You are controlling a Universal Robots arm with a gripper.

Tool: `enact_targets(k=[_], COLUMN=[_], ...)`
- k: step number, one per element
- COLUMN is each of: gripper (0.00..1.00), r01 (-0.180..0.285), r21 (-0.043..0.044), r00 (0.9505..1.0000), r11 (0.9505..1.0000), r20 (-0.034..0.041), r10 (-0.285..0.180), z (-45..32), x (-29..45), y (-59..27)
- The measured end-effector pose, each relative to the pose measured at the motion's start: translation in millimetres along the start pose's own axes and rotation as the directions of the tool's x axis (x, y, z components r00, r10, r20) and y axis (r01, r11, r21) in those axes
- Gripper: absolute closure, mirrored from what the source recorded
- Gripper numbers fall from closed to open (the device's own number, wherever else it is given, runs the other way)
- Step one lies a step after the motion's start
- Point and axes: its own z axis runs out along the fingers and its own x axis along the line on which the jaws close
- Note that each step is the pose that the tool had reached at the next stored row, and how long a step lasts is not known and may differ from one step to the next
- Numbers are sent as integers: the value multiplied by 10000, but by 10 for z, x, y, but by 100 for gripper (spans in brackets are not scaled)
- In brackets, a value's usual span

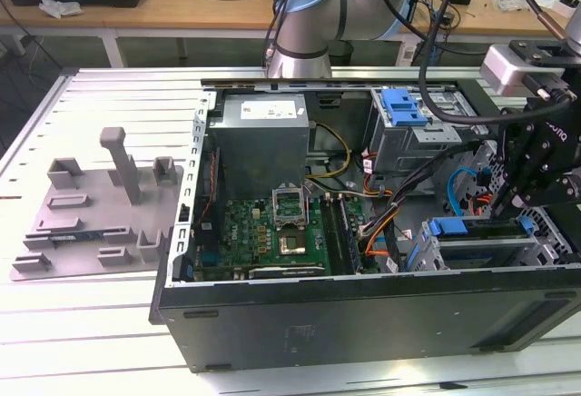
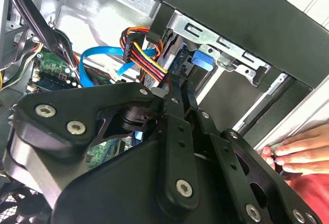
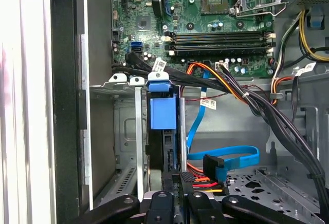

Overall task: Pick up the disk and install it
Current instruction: 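Insert the first disk wire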

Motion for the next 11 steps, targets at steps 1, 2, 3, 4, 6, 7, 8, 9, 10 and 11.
enact_targets(k=[1, 2, 3, 4, 6, 7, 8, 9, 10, 11], gripper=[83, 83, 83, 83, 83, 83, 83, 83, 83, 83], r01=[2, 5, 4, 4, 5, 5, 4, 5, 4, 4], r21=[1, 1, 1, 0, 1, 1, 1, 1, 1, 1], r00=[10000, 10000, 10000, 10000, 10000, 10000, 10000, 10000, 10000, 10000], r11=[10000, 10000, 10000, 10000, 10000, 10000, 10000, 10000, 10000, 10000], r20=[-1, -1, -1, -2, 0, -1, 0, 0, -1, -2], r10=[-2, -5, -4, -4, -5, -5, -4, -5, -4, -4], z=[0, 0, 0, 0, 3, 6, 11, 13, 15, 17], x=[0, 0, 0, 0, 2, 6, 10, 11, 13, 14], y=[0, 0, 0, 0, 0, -1, -1, -1, -1, -1])
